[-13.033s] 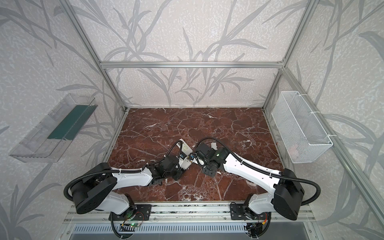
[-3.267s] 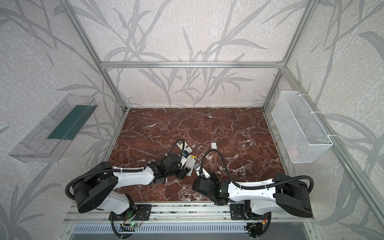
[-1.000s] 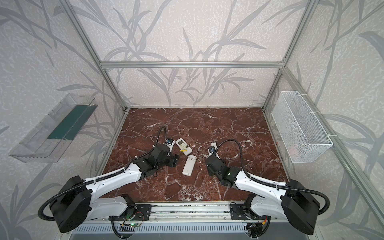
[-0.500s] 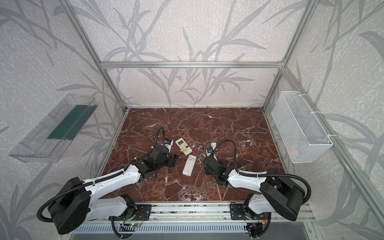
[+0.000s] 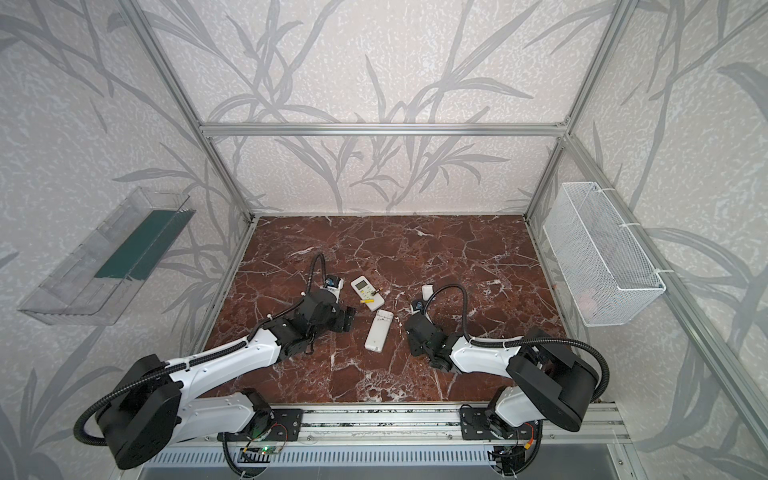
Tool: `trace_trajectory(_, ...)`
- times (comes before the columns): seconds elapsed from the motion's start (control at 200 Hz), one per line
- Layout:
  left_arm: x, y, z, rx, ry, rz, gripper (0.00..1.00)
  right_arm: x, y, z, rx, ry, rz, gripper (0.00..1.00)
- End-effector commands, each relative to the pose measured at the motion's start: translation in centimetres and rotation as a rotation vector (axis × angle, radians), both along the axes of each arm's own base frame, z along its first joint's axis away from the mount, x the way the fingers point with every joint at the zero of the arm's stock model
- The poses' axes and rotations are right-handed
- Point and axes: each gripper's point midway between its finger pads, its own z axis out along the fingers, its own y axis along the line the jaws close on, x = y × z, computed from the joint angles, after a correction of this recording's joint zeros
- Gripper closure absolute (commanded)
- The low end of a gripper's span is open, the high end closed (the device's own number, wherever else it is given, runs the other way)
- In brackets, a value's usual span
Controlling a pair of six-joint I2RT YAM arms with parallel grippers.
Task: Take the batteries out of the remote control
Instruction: 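Lower the screwdriver onto the table and open the right gripper, then move the right gripper toward the second remote while the left holds the emptied remote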
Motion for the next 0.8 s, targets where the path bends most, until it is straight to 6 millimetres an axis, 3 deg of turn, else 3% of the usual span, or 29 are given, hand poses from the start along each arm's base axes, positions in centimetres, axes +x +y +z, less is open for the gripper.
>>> trace_trajectory(0.0,0.2,0.6,0.0,-0.006,-0.006,0.04,0.15,-2.1,-1.6,-1.2,-0.08,0.11,0.021,0.54)
trace_trajectory(0.09,0.3,0.5,0.0,-0.017,-0.005,0.043,0.15,-1.9,-1.7,0.1,-0.071,0.09,0.01,0.4)
trace_trajectory(0.16,0.3,0.3,0.1,-0.031,-0.006,0.046,0.15,-1.7,-1.8,1.2,-0.062,0.068,0.006,0.36)
trace_trajectory(0.425,0.4,0.5,0.7,-0.059,-0.014,0.077,0.12,-0.6,-1.4,5.1,-0.027,-0.015,0.017,0.28)
trace_trajectory(0.62,0.7,1.1,1.3,-0.047,-0.025,0.114,0.08,0.4,0.5,5.9,-0.018,0.013,0.051,0.25)
trace_trajectory(0.685,0.8,1.6,1.7,-0.049,-0.036,0.14,0.01,0.7,1.0,6.0,-0.024,0.024,0.06,0.24)
trace_trajectory(0.795,1.0,2.6,2.3,-0.055,-0.04,0.191,0.0,1.3,2.0,6.3,-0.033,0.036,0.08,0.22)
